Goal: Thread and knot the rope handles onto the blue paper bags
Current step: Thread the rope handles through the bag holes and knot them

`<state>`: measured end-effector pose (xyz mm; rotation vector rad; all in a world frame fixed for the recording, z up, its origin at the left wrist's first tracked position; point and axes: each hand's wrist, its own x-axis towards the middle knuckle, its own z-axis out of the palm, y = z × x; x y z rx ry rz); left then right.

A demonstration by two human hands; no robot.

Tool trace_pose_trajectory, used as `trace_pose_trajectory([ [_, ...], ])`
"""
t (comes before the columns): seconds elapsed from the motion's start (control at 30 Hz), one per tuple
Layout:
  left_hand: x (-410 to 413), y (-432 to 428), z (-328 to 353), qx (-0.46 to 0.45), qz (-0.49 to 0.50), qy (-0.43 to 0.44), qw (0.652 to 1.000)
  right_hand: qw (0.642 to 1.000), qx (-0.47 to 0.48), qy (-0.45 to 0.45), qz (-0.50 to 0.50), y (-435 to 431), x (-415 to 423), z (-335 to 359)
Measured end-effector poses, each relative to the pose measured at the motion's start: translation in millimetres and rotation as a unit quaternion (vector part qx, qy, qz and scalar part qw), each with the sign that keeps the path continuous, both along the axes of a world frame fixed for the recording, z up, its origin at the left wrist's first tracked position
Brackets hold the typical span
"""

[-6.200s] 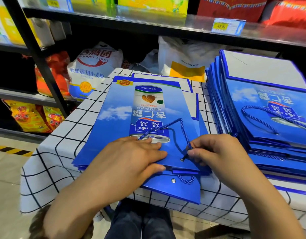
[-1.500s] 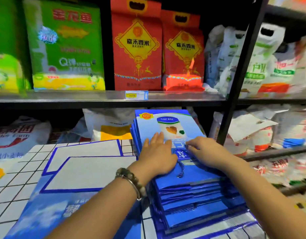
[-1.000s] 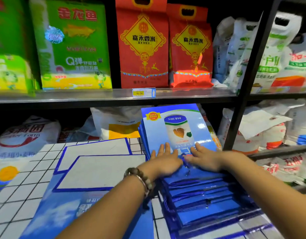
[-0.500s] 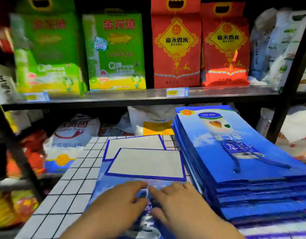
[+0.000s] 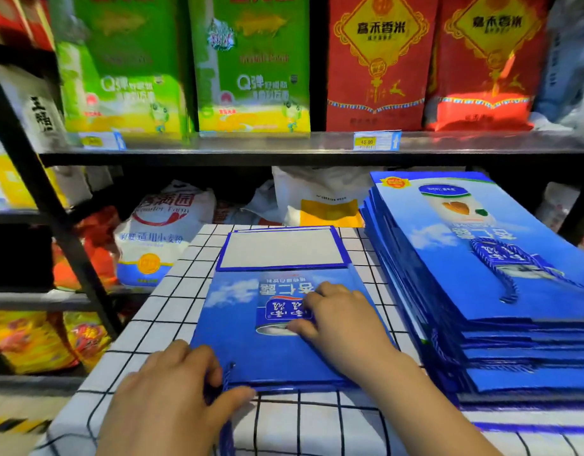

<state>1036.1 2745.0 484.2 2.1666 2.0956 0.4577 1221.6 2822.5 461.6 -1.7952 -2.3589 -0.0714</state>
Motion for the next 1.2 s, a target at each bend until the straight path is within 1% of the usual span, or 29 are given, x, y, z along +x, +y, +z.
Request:
trace_pose_trajectory([
  [0.03, -1, -3, 0, -0.021, 0.003, 0.047, 0.999, 1.0, 0.003, 0.013, 0.007, -5, -2, 0],
  [0.1, -1, -4, 0, -0.031, 0.029, 0.108, 0.993, 0.999, 0.0, 0.031, 0.01, -13, -6, 0],
  [0.2, 1, -7, 3, -0.058, 0.042, 0.161, 0.984, 0.998, 0.02, 0.053, 0.005, -20, -7, -3],
  [0.23, 1, -7, 3, -0.064, 0.051, 0.158, 0.984, 0.999, 0.023, 0.047, -0.004, -20, -8, -5],
  [0.27, 1, -7, 4, -0.068, 0.063, 0.133, 0.987, 0.998, 0.033, 0.046, -0.009, -20, -9, -9],
  [0.3, 1, -8, 7, -0.071, 0.076, 0.082, 0.991, 0.998, 0.046, 0.04, -0.018, -21, -10, -12],
  [0.33, 0, -9, 8, -0.057, 0.086, -0.001, 0.995, 0.997, 0.062, 0.027, -0.031, -21, -12, -13],
  [0.37, 0, -8, 7, -0.036, 0.09, -0.109, 0.989, 0.996, 0.083, 0.028, -0.036, -21, -13, -16],
  [0.4, 1, -8, 7, -0.035, 0.083, -0.233, 0.968, 0.995, 0.09, 0.033, -0.037, -22, -14, -17],
  [0.43, 5, -7, 10, -0.06, 0.067, -0.351, 0.932, 0.993, 0.098, 0.042, -0.043, -24, -14, -18],
  [0.47, 9, -6, 13, -0.079, 0.048, -0.453, 0.887, 0.993, 0.09, 0.055, -0.044, -26, -14, -20],
  [0.53, 19, -3, 18, -0.088, 0.037, -0.591, 0.801, 0.99, 0.076, 0.119, -0.026, -28, -11, -20],
  [0.57, 24, 0, 21, -0.096, 0.04, -0.649, 0.754, 0.981, 0.054, 0.186, -0.006, -28, -7, -21],
  [0.6, 28, 3, 20, -0.112, 0.041, -0.706, 0.698, 0.957, 0.013, 0.29, 0.012, -30, -3, -20],
  [0.63, 33, 5, 21, -0.131, 0.038, -0.755, 0.641, 0.906, -0.058, 0.418, 0.033, -33, -2, -15],
  [0.67, 37, 6, 20, -0.142, 0.036, -0.792, 0.592, 0.837, -0.124, 0.529, 0.059, -37, 0, -10],
  [0.7, 41, 7, 20, -0.14, 0.034, -0.816, 0.56, 0.781, -0.185, 0.591, 0.085, -41, 3, -7],
  [0.73, 44, 8, 20, -0.13, 0.035, -0.831, 0.539, 0.759, -0.227, 0.6, 0.108, -45, 7, -5],
  [0.77, 46, 9, 19, -0.116, 0.035, -0.845, 0.522, 0.771, -0.251, 0.572, 0.126, -49, 9, -4],
  [0.83, 47, 12, 19, -0.095, 0.028, -0.862, 0.497, 0.827, -0.242, 0.483, 0.154, -56, 10, -1],
  [0.87, 47, 13, 19, -0.089, 0.022, -0.859, 0.503, 0.839, -0.227, 0.47, 0.154, -58, 10, 3],
  [0.9, 47, 13, 18, -0.085, 0.015, -0.845, 0.528, 0.83, -0.22, 0.494, 0.138, -59, 10, 5],
  [0.93, 47, 13, 16, -0.079, 0.007, -0.818, 0.569, 0.815, -0.212, 0.527, 0.116, -60, 10, 10],
  [0.97, 47, 12, 14, -0.07, -0.002, -0.779, 0.624, 0.798, -0.2, 0.56, 0.096, -60, 11, 15],
  [1.03, 50, 7, 8, -0.067, -0.039, -0.664, 0.744, 0.768, -0.178, 0.611, 0.065, -56, 13, 24],
  [1.07, 53, 4, 5, -0.079, -0.072, -0.601, 0.792, 0.763, -0.167, 0.621, 0.062, -54, 14, 28],
  [1.1, 56, 1, 2, -0.098, -0.111, -0.54, 0.829, 0.761, -0.154, 0.627, 0.062, -52, 15, 29],
  [1.13, 59, -1, 0, -0.115, -0.151, -0.485, 0.853, 0.763, -0.144, 0.627, 0.057, -51, 14, 31],
  [1.2, 64, -1, -7, -0.12, -0.194, -0.408, 0.884, 0.765, -0.141, 0.627, 0.038, -48, 14, 30],
])
